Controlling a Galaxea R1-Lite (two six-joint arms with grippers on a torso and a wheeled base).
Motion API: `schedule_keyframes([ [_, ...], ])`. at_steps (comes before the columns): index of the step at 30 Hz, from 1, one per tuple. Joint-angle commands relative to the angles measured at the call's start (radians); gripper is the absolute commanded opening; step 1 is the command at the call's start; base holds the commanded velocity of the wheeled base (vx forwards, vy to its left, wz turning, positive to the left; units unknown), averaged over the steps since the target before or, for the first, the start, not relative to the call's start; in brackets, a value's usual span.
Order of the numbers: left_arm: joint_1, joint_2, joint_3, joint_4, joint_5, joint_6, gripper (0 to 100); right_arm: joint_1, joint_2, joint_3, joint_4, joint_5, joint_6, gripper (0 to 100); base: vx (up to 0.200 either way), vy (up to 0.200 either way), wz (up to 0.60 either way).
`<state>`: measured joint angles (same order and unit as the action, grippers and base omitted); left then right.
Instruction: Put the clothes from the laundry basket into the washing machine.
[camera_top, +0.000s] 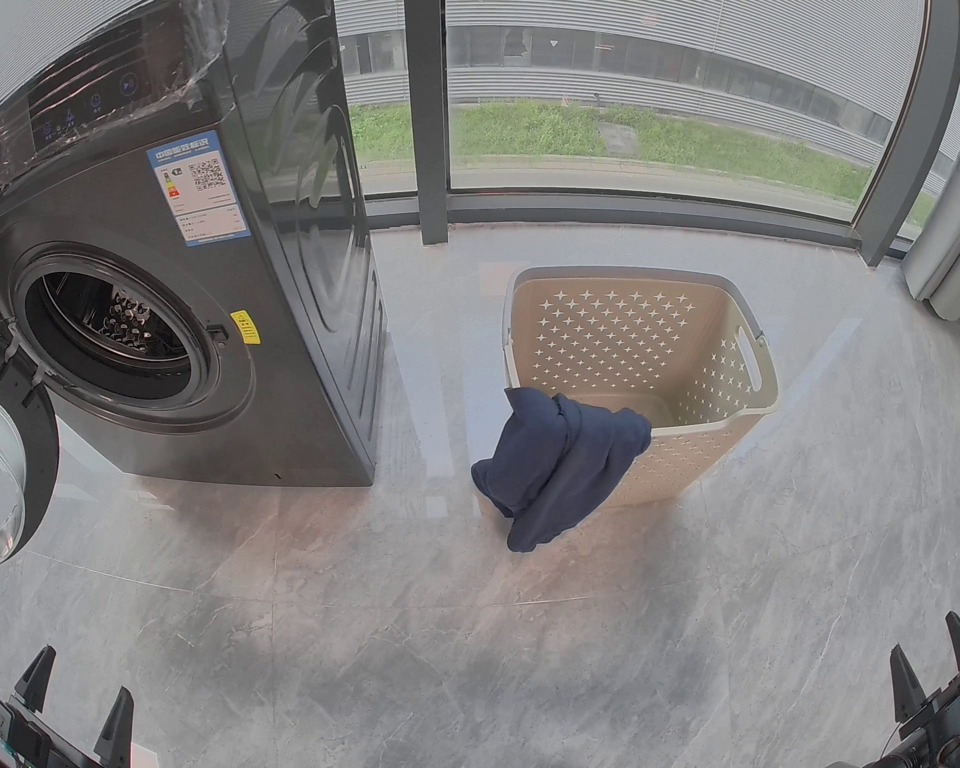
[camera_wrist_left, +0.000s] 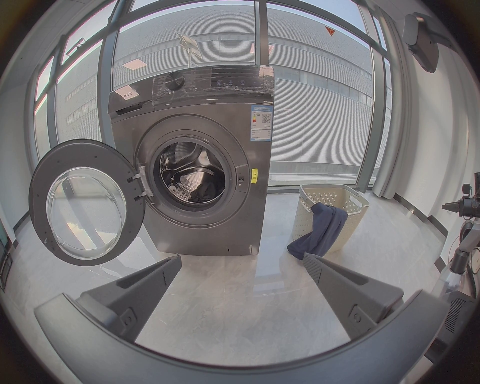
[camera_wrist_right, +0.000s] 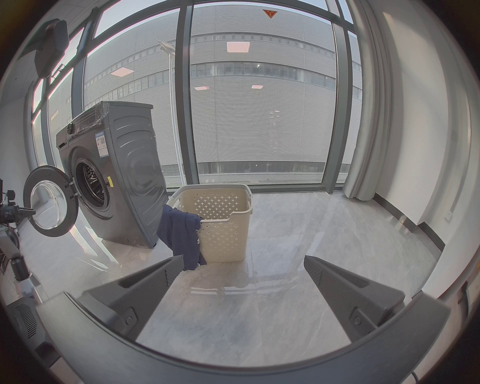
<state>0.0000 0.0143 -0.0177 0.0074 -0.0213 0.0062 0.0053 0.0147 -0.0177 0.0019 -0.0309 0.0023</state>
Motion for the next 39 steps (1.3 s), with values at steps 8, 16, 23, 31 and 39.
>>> schedule_keyframes([
  [8, 0.000, -0.011, 0.016, -0.001, 0.000, -0.005, 100, 0.001, -0.015, 0.016, 0.000, 0.000, 0.001, 100, 0.150, 0.000, 0.00],
  [16, 0.000, -0.011, 0.016, 0.000, 0.000, -0.003, 100, 0.001, -0.015, 0.016, 0.000, 0.000, 0.001, 100, 0.150, 0.000, 0.00],
  [23, 0.000, -0.011, 0.016, 0.000, 0.000, -0.008, 100, 0.001, -0.015, 0.016, 0.000, -0.001, 0.001, 100, 0.000, -0.086, 0.00],
  [31, 0.000, -0.010, 0.016, 0.000, 0.000, -0.005, 100, 0.005, -0.015, -0.100, -0.048, 0.002, 0.015, 100, 0.000, -0.075, 0.00],
  [39, 0.000, -0.011, 0.016, 0.000, 0.000, 0.001, 100, 0.088, 0.490, -0.166, -0.007, 0.155, 0.079, 100, 0.000, 0.000, 0.00],
])
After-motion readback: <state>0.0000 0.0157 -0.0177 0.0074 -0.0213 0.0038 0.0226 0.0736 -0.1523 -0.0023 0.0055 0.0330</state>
